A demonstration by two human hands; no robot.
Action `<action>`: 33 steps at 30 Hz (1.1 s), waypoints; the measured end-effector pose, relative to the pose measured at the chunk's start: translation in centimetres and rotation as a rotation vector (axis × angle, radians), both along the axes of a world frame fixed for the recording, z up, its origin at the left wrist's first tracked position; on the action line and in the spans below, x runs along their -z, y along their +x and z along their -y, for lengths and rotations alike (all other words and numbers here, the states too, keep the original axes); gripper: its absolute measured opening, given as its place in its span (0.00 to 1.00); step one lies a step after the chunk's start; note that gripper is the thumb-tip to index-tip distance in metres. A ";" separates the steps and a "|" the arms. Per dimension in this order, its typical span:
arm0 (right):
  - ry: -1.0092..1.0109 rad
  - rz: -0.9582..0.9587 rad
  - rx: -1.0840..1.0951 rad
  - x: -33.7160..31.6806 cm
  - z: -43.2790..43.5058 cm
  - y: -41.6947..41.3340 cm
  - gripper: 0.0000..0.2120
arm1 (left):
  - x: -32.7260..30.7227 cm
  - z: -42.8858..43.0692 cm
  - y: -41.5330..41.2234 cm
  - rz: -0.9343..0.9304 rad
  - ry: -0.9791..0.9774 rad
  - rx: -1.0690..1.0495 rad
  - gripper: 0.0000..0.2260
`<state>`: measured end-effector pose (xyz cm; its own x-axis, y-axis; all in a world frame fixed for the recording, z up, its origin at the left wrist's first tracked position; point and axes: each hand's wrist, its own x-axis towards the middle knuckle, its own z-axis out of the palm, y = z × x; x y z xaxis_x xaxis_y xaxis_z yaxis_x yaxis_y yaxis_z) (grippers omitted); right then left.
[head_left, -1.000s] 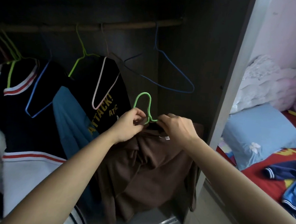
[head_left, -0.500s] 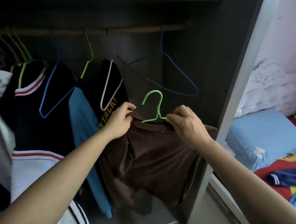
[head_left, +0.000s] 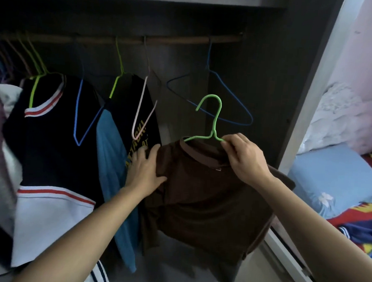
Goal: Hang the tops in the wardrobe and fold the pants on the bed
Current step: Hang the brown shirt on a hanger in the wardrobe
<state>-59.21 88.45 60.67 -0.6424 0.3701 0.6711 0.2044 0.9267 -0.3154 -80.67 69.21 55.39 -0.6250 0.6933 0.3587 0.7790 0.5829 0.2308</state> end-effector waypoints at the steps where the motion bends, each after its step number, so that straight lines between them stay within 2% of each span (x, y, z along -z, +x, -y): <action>1: 0.010 0.002 0.008 -0.1 0.0 0.1 0.10 | 0.5 0.0 -0.5 0.028 -0.004 -0.012 0.37; 4: 0.013 0.020 0.008 -0.1 0.0 0.5 0.10 | 0.7 0.0 -1.6 0.057 0.094 0.051 0.11; 5: 0.017 0.034 0.005 0.0 0.0 0.6 0.11 | 0.5 0.0 -1.8 0.067 0.110 0.069 0.07; 7: 0.088 0.113 0.000 0.3 -0.3 0.8 0.15 | 0.2 0.0 -2.1 0.081 0.113 0.077 0.11; 9: 0.160 0.296 0.004 0.8 -1.5 1.1 0.17 | -0.3 0.3 -2.7 0.076 0.117 0.034 0.14; 12: 0.141 0.659 0.038 2.2 -3.3 2.1 0.14 | -0.9 1.3 -4.6 0.014 0.118 -0.041 0.16; 14: 0.120 0.736 0.028 2.8 -3.1 2.4 0.13 | -0.8 1.6 -5.1 -0.010 0.073 -0.013 0.14; 15: 0.101 0.693 0.010 2.6 -2.7 2.2 0.12 | -0.5 1.5 -5.1 0.009 0.020 -0.003 0.13; 18: 0.012 0.401 -0.054 0.6 -1.8 1.4 0.16 | 0.5 1.4 -5.3 0.148 -0.186 -0.034 0.12; 22: 0.049 0.228 -0.048 -1.6 -0.8 0.8 0.15 | 1.1 1.9 -6.6 0.326 -0.313 -0.024 0.07; 24: 0.031 0.186 -0.043 -1.8 -0.2 0.5 0.14 | 1.1 2.0 -6.3 0.465 -0.254 0.066 0.03; 27: -0.014 0.235 -0.031 -2.0 0.1 0.0 0.14 | 0.5 1.6 -5.5 0.478 -0.130 0.135 0.33; 28: -0.024 0.250 -0.023 -2.1 0.2 -0.1 0.14 | 0.0 1.4 -4.8 0.436 -0.091 0.171 0.38; 30: -0.013 0.259 -0.004 -2.1 0.6 -0.4 0.13 | -1.1 0.7 -3.2 0.345 0.000 0.313 0.37; 33: 0.038 0.277 0.018 -2.3 1.8 -0.8 0.14 | -2.2 -0.5 -1.9 0.202 0.210 0.534 0.19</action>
<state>-60.05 86.63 63.01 -0.7970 0.3606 0.4845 0.2942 0.9324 -0.2101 -82.53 69.69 57.58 -0.2809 0.8569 0.4323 0.8798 0.0499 0.4728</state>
